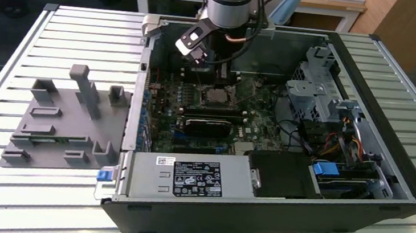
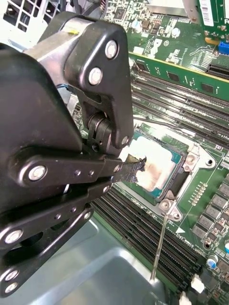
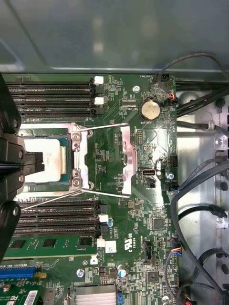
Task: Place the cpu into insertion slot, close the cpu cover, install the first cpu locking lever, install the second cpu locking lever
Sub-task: 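Close the cpu cover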
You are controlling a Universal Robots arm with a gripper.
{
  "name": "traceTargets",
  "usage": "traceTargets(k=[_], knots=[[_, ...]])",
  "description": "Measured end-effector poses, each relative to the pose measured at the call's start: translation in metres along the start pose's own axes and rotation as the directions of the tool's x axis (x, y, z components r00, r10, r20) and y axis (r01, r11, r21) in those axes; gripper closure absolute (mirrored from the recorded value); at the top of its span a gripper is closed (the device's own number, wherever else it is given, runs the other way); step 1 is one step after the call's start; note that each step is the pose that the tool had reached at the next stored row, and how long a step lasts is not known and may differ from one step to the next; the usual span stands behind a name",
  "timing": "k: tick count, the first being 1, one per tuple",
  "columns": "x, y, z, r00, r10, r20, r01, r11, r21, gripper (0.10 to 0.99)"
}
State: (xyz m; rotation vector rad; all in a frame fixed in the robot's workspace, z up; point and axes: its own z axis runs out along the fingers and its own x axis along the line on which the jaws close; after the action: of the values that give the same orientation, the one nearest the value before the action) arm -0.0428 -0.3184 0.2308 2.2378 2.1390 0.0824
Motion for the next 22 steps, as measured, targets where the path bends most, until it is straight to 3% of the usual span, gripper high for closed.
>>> traceTargets(k=[13, 22], knots=[[0.0002, 0.0014, -0.0205, 1.0, 0.0, 0.0001, 0.0, 1.0, 0.002, 0.98], [-0.0052, 0.0017, -0.0208, 1.0, 0.0, -0.0003, 0.0, 1.0, 0.002, 0.98]])
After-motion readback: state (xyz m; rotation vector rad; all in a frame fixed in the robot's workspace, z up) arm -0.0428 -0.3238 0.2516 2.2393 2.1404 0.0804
